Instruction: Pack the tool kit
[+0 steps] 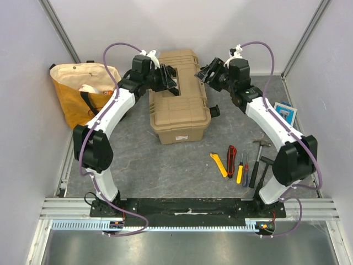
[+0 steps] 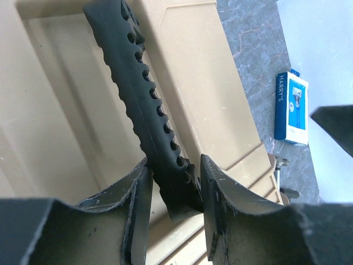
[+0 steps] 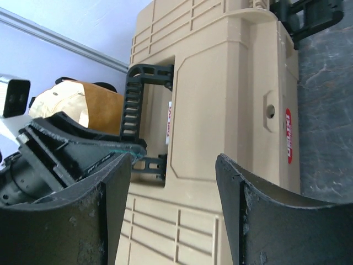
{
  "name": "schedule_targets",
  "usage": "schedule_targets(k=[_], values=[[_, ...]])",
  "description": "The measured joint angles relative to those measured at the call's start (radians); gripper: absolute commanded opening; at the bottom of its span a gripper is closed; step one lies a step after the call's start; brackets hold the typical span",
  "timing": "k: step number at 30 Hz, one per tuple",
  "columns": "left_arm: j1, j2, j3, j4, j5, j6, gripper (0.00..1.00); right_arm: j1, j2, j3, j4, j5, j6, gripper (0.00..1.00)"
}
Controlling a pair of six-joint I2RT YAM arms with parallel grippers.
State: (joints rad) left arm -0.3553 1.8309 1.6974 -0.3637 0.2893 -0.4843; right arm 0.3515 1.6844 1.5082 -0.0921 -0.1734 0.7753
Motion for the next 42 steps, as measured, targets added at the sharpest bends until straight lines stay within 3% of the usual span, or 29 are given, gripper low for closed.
schedule_targets(k=[9,15,27,34,42], values=[[0.000,0.000,0.013,-0.039,-0.020,-0.001,0.23,0.005,-0.163,-0.121,-0.043,0.084,-0.044,0.70],[0.000,0.003,0.024,-0.058,-0.027,-0.002,0.02,0.005,-0.237,-0.230,-0.064,0.105,-0.044,0.70],[-0.002,0.028,0.098,-0.144,-0.038,-0.002,0.02,0.005,-0.325,-0.334,-0.075,0.127,-0.043,0.70],[-0.005,0.069,0.232,-0.285,-0.075,0.003,0.02,0.005,-0.335,-0.365,-0.078,0.155,-0.043,0.70],[-0.004,0.067,0.279,-0.365,-0.127,0.032,0.02,0.005,-0.335,-0.369,-0.083,0.182,-0.045,0.70]])
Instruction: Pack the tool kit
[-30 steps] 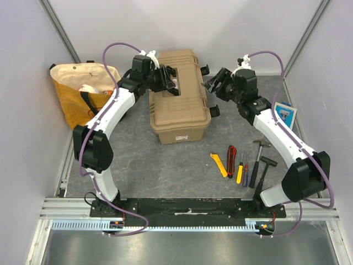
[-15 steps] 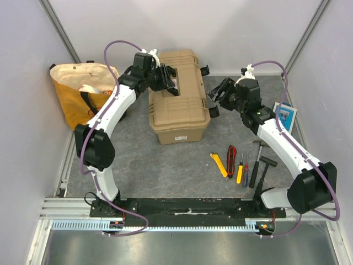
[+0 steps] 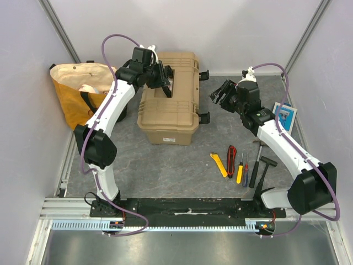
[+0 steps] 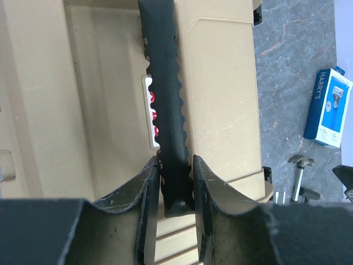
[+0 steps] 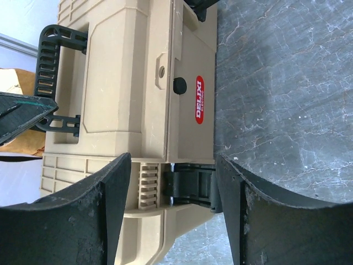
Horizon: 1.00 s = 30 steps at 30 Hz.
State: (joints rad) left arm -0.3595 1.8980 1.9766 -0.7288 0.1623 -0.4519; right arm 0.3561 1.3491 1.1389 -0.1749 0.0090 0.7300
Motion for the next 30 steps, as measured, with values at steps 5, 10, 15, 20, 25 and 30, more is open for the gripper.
schedule_targets(k=[5,10,15,20,25,30], values=[[0.000,-0.001,0.003,-0.007,-0.006,0.021,0.02,0.000,0.004,0.000,0.000,0.007,-0.007,0.70],[0.000,0.000,0.003,-0.007,-0.002,0.043,0.32,0.000,0.012,0.000,0.000,0.009,-0.010,0.71],[0.001,0.013,0.027,0.002,0.009,0.072,0.50,0.000,0.017,-0.003,0.000,0.008,-0.010,0.71],[0.009,0.030,0.080,0.037,0.032,0.085,0.52,0.000,0.026,-0.003,0.000,0.008,-0.016,0.71],[0.011,0.047,0.093,0.071,0.045,0.090,0.54,0.000,0.027,-0.003,0.000,0.008,-0.017,0.71],[0.015,0.077,0.097,0.072,0.045,0.097,0.59,0.000,0.027,-0.003,0.000,0.009,-0.019,0.71]])
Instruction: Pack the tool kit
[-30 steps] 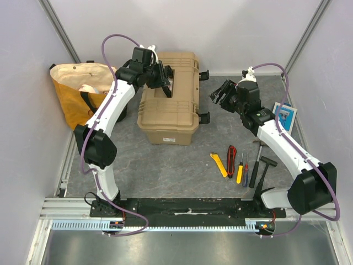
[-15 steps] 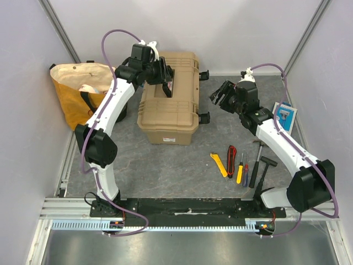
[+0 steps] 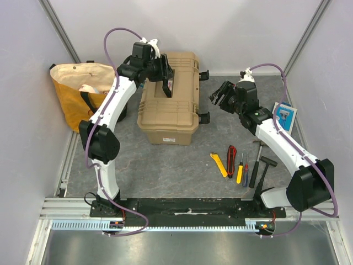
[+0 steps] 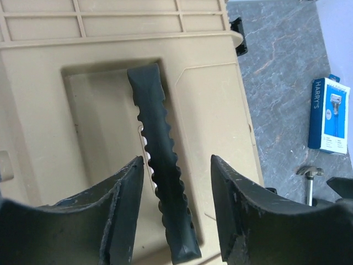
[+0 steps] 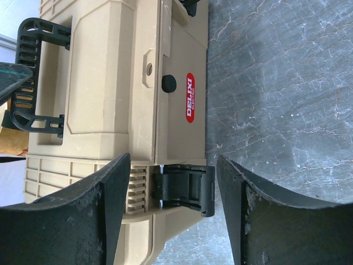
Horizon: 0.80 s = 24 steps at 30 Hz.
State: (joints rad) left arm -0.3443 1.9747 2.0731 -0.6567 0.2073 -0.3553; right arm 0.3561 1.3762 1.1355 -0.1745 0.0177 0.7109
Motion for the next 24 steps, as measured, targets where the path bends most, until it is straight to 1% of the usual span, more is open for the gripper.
schedule_targets(k=[3,4,6,7,9,10,13,17,24], values=[[0.000,0.023,0.000,-0.008,-0.001,0.006,0.59,0.000,0.003,0.000,0.000,0.000,-0.002,0.71],[0.000,0.028,0.000,-0.014,-0.001,0.007,0.57,0.000,0.006,0.000,0.000,0.000,-0.002,0.71],[0.000,0.034,0.000,-0.028,0.000,0.010,0.46,0.000,0.013,0.000,0.000,0.000,-0.003,0.71],[0.000,0.035,0.000,-0.031,0.000,0.012,0.37,0.000,0.016,0.000,0.000,0.000,-0.003,0.71],[0.000,0.035,0.000,-0.035,0.002,0.016,0.11,0.000,0.019,0.000,0.000,-0.001,-0.003,0.71],[0.000,0.035,0.002,-0.045,-0.006,0.003,0.03,0.000,0.020,0.000,0.000,0.000,-0.004,0.71],[0.000,0.035,0.012,-0.064,-0.032,-0.063,0.02,0.000,0.020,0.000,0.000,0.000,-0.005,0.71],[0.002,0.037,0.028,-0.082,-0.025,-0.025,0.02,0.000,0.020,-0.005,0.000,0.003,-0.005,0.71],[0.000,0.047,0.072,-0.133,-0.032,-0.022,0.02,0.000,0.048,-0.028,0.001,0.005,-0.006,0.71]])
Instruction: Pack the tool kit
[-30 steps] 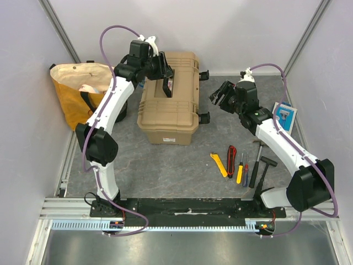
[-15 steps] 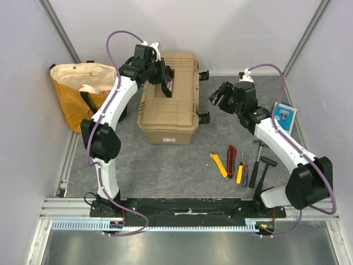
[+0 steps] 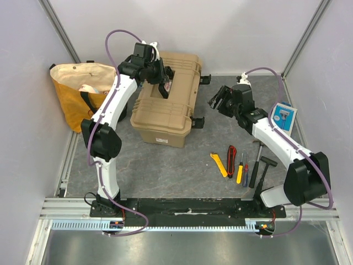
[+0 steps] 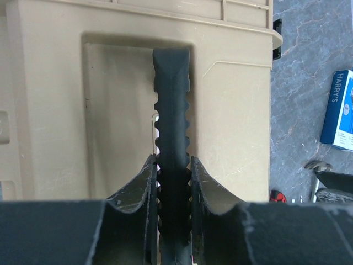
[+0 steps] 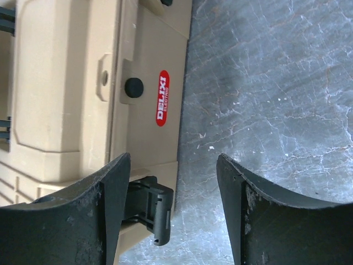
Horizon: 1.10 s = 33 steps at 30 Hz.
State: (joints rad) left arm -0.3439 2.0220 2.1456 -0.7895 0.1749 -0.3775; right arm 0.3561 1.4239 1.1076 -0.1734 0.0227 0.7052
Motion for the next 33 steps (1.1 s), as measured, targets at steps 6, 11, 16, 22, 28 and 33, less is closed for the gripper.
schedule_targets(k=[6,11,16,22,28,33], values=[[0.000,-0.003,0.015,-0.011,-0.009,-0.004,0.02,0.000,0.031,-0.026,0.006,-0.028,0.000,0.71],[0.002,-0.016,0.018,-0.010,-0.016,-0.011,0.02,0.000,0.049,-0.034,0.038,-0.089,0.000,0.72],[0.005,-0.036,0.018,-0.013,-0.021,-0.023,0.02,0.002,0.057,-0.037,0.099,-0.164,0.000,0.80],[0.009,-0.068,0.018,-0.031,-0.037,-0.037,0.02,0.043,0.082,-0.034,0.143,-0.192,-0.027,0.84],[0.035,-0.090,0.018,-0.043,-0.031,-0.043,0.02,0.116,0.169,0.005,0.129,-0.187,-0.068,0.84],[0.080,-0.126,0.006,-0.058,0.002,-0.044,0.02,0.149,0.228,0.061,0.103,-0.163,-0.092,0.79]])
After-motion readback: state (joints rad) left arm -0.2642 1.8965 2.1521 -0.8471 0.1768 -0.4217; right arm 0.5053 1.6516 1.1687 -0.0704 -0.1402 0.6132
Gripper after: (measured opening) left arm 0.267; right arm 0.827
